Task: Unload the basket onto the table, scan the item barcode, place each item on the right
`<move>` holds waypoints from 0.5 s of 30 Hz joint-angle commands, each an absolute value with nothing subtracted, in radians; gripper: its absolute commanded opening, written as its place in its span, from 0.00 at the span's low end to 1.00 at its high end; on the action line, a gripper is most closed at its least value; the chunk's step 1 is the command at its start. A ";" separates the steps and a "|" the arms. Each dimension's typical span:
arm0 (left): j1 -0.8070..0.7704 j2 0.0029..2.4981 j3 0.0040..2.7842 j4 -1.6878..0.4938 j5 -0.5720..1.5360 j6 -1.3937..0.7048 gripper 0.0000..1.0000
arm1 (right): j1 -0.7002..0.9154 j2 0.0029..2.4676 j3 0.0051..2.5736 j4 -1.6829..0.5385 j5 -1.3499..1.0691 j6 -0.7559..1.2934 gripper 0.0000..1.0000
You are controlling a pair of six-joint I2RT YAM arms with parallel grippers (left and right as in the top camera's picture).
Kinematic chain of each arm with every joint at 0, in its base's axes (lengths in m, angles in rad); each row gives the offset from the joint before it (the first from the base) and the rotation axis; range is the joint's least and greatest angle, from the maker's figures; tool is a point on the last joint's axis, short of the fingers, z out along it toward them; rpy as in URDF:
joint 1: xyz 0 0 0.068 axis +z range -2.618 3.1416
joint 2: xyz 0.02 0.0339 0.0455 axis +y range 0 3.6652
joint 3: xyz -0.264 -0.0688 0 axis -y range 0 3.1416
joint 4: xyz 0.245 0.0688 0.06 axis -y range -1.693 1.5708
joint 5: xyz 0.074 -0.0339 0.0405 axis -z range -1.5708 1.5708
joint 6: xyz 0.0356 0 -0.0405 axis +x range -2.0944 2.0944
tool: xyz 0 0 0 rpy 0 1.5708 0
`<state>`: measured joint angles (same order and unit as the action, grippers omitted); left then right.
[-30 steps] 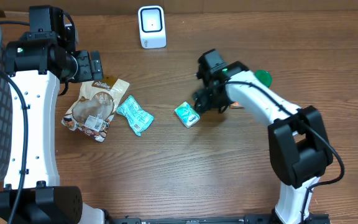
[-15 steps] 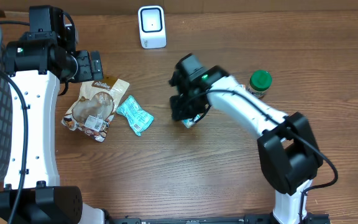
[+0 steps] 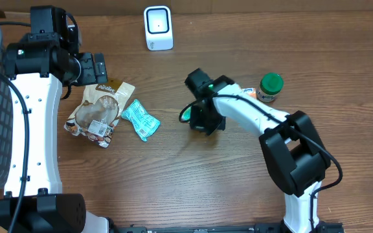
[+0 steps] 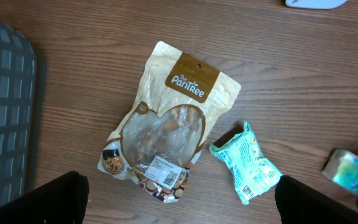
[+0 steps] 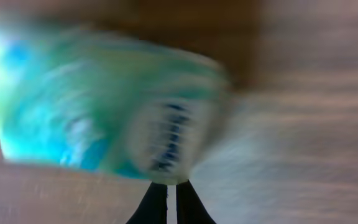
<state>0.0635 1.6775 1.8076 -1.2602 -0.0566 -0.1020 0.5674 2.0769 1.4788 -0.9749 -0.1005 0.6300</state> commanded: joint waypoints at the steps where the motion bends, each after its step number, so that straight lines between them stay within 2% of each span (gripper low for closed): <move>1: 0.064 1.665 1.819 -1.259 -0.052 -0.112 1.00 | 0.508 2.082 1.478 -0.941 -0.023 0.662 0.04; 6: 0.064 1.665 1.819 -1.259 -0.052 -0.112 1.00 | 0.424 2.082 1.478 -0.772 -0.049 0.646 0.04; 11: 0.064 1.665 1.819 -1.259 -0.052 -0.112 1.00 | 0.408 2.082 1.478 -0.544 -0.199 0.486 0.06; 15: 0.064 1.665 1.819 -1.259 -0.052 -0.112 1.00 | 0.406 2.080 1.509 -0.574 -0.279 0.451 0.07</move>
<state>0.0635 1.6775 1.8076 -1.2602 -0.0566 -0.1020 0.4000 2.0773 1.4803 -0.5499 -0.1776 0.5156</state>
